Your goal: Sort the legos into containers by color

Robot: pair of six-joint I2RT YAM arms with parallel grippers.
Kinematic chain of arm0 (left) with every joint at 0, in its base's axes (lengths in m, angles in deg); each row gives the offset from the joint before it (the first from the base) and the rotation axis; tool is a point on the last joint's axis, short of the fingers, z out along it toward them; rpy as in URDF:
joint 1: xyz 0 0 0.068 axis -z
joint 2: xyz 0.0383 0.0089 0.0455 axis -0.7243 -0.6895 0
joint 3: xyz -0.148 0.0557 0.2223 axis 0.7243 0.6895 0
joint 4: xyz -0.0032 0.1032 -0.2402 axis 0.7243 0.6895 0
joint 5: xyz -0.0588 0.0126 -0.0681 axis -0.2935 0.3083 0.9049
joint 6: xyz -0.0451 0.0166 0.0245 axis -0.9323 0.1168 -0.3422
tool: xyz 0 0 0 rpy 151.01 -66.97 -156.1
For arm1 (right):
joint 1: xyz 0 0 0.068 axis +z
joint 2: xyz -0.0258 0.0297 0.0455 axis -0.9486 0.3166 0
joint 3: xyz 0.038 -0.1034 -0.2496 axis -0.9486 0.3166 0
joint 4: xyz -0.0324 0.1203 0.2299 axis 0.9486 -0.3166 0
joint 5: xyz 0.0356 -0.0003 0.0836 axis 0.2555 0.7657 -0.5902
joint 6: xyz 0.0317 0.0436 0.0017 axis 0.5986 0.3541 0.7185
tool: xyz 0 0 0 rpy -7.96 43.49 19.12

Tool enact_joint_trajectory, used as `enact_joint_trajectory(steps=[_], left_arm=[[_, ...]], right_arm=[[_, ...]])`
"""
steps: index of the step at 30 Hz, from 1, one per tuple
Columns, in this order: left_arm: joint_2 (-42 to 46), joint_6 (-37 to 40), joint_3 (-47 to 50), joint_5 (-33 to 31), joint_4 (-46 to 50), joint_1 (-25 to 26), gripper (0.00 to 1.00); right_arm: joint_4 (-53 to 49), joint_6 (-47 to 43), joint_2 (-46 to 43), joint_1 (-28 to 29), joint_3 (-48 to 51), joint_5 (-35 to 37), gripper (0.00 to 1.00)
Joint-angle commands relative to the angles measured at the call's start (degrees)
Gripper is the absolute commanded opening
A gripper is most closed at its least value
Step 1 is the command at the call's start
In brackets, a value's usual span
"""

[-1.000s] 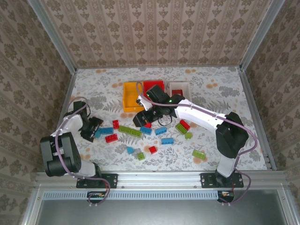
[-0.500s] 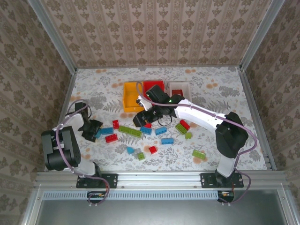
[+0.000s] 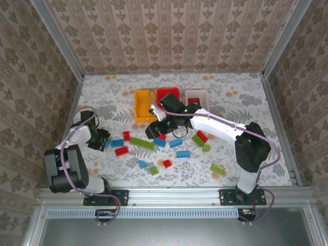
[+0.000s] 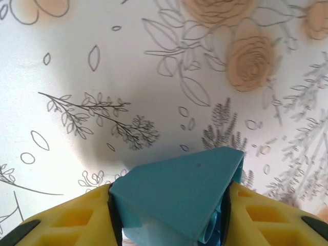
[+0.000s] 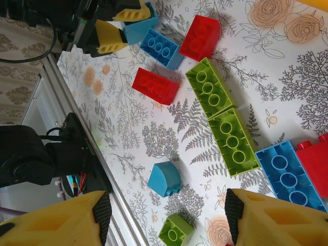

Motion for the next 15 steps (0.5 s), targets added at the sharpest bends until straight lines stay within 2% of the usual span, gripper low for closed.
enact_joint_trajectory(steps=[1,6,15], left_arm=[[2.42,2.83,-1.67,-1.48,2.6,0.69,0.32],[4.53,4.8,-5.3,-2.12,4.39,2.92,0.32],[1.03,6.62,-16.23,-3.96,6.11,13.26,0.3]], right_arm=[[1.2,0.52,1.0,-0.06,-1.88,-1.51,0.64],[1.16,0.77,0.59,-0.16,-2.26,-0.55,0.63],[4.66,4.32,-2.0,-2.56,-0.88,2.69,0.61]])
